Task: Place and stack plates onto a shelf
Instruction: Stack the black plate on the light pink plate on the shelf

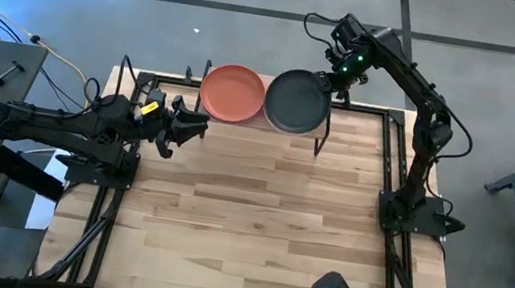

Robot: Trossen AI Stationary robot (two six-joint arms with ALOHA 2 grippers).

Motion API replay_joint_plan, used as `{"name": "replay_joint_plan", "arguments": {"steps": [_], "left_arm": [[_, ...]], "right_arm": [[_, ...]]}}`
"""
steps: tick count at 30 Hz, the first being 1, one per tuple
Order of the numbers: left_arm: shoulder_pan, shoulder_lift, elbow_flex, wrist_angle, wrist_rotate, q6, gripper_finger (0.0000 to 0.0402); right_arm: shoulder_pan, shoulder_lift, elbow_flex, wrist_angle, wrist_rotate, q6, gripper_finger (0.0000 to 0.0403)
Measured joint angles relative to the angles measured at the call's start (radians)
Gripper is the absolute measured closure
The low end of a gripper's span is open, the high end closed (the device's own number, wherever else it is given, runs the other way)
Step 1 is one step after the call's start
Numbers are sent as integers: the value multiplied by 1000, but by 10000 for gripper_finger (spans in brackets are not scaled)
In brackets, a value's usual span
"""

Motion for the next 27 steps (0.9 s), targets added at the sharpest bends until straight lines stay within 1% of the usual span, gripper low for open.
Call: {"name": "replay_joint_plan", "arguments": {"steps": [9, 12, 15, 20, 24, 27], "left_arm": [[0, 0, 0, 0, 0, 0, 250], [0, 0, 0, 0, 0, 0, 250], [0, 0, 0, 0, 0, 0, 250], [0, 0, 0, 0, 0, 0, 250], [0, 0, 0, 0, 0, 0, 250], [0, 0, 0, 0, 0, 1, 250]], "right_arm": [[3, 5, 0, 7, 0, -6, 402], [3, 4, 0, 3, -6, -6, 391], [8, 4, 0, -8, -6, -8, 361], [28, 4, 0, -22, -8, -29, 285], [41, 2, -1, -31, -8, -77, 224], [45, -10, -2, -35, -17, -99, 189]]}}
